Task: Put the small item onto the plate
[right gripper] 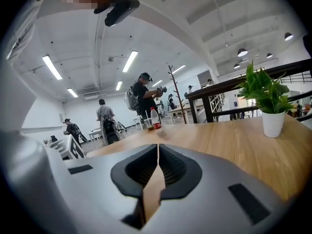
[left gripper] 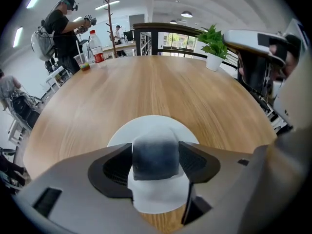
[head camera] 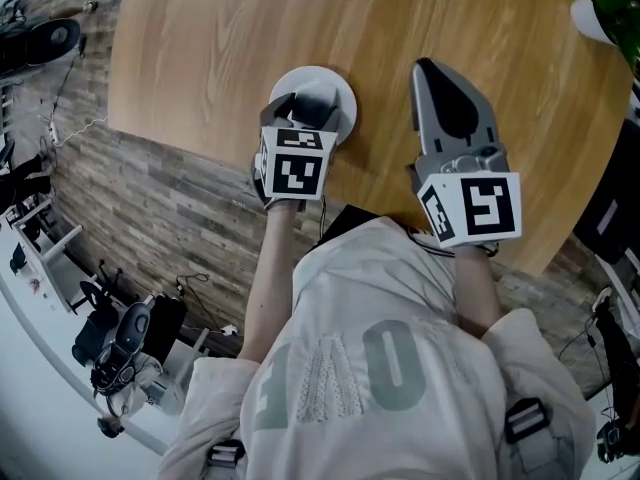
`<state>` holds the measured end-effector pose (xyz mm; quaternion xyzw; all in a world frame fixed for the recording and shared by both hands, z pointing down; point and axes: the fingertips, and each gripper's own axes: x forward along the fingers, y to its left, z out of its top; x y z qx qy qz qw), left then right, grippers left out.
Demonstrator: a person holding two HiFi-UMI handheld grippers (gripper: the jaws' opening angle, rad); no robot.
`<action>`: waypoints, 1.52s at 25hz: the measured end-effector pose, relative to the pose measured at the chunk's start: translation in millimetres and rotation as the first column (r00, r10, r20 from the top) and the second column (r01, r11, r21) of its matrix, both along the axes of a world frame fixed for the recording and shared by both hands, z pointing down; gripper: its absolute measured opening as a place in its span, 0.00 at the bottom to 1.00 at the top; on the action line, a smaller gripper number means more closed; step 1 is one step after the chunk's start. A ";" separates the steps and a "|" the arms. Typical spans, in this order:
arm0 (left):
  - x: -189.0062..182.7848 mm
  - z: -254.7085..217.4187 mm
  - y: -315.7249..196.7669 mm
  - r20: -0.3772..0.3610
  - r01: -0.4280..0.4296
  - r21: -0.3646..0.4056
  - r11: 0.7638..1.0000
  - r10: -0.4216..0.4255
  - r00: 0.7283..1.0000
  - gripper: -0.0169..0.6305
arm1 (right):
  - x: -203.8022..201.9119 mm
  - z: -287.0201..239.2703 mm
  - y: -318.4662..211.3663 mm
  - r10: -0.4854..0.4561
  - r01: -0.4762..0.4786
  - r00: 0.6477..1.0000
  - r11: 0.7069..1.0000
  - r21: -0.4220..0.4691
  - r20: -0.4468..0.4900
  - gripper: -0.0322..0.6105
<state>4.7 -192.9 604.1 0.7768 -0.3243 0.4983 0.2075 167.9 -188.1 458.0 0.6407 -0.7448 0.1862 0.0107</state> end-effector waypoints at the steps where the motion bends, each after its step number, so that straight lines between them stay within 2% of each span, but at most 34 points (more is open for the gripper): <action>1: 0.8 0.7 0.1 -0.005 0.004 -0.005 1.000 -0.004 1.000 0.50 | 0.0 1.2 -0.2 -0.001 0.001 1.000 1.000 -0.001 -0.001 0.08; 10: 1.2 -0.2 -0.6 -0.033 0.010 0.033 0.999 -0.009 0.999 0.50 | -2.1 5.1 -2.5 0.006 -0.006 1.000 1.000 -0.008 0.001 0.08; 14: -0.4 -8.9 -0.9 -0.006 0.000 0.092 0.996 0.001 1.000 0.50 | -5.5 -1.4 -1.8 -0.002 0.002 1.000 1.000 0.005 -0.003 0.08; 17: -1.8 -20.1 -2.6 -0.026 0.007 0.116 0.993 -0.004 1.000 0.50 | -9.0 -4.8 -1.9 -0.010 0.010 1.000 1.000 0.013 -0.016 0.08; 20: -5.3 -45.7 -8.4 -0.106 0.048 0.152 0.987 -0.032 0.994 0.50 | -15.7 -13.4 0.4 -0.017 0.018 0.999 0.999 0.027 -0.031 0.08; 23: -7.8 -89.5 -19.9 -0.273 0.114 0.243 0.963 -0.045 0.961 0.49 | -26.6 -26.5 3.2 -0.030 0.033 0.998 0.998 0.050 -0.051 0.08; 25: -11.3 -118.3 -27.3 -0.382 0.166 0.318 0.933 -0.034 0.924 0.42 | -35.1 -37.6 1.9 -0.035 0.042 0.996 0.996 0.075 -0.081 0.08; 27: -17.5 -145.9 -31.2 -0.464 0.224 0.405 0.887 -0.012 0.886 0.31 | -45.6 -52.2 -0.7 -0.047 0.062 0.991 0.992 0.113 -0.127 0.08; 28: -21.3 -161.3 -30.0 -0.503 0.253 0.450 0.857 0.009 0.864 0.26 | -52.9 -59.8 -0.5 -0.057 0.077 0.987 0.988 0.131 -0.152 0.08; 30: -32.0 -196.1 -21.7 -0.584 0.324 0.525 0.787 0.056 0.810 0.22 | -72.0 -73.7 4.5 -0.081 0.111 0.979 0.981 0.159 -0.185 0.08; 33: -53.7 -246.0 -8.3 -0.680 0.464 0.577 0.672 0.080 0.728 0.14 | -104.4 -92.7 15.0 -0.131 0.173 0.969 0.965 0.197 -0.208 0.08; 35: -64.7 -271.8 -0.4 -0.709 0.525 0.596 0.608 0.091 0.699 0.07 | -124.7 -107.1 20.4 -0.158 0.209 0.963 0.949 0.236 -0.217 0.08; 38: -71.8 -301.8 10.7 -0.711 0.545 0.642 0.539 0.155 0.686 0.04 | -149.2 -130.4 24.2 -0.183 0.253 0.956 0.912 0.324 -0.231 0.08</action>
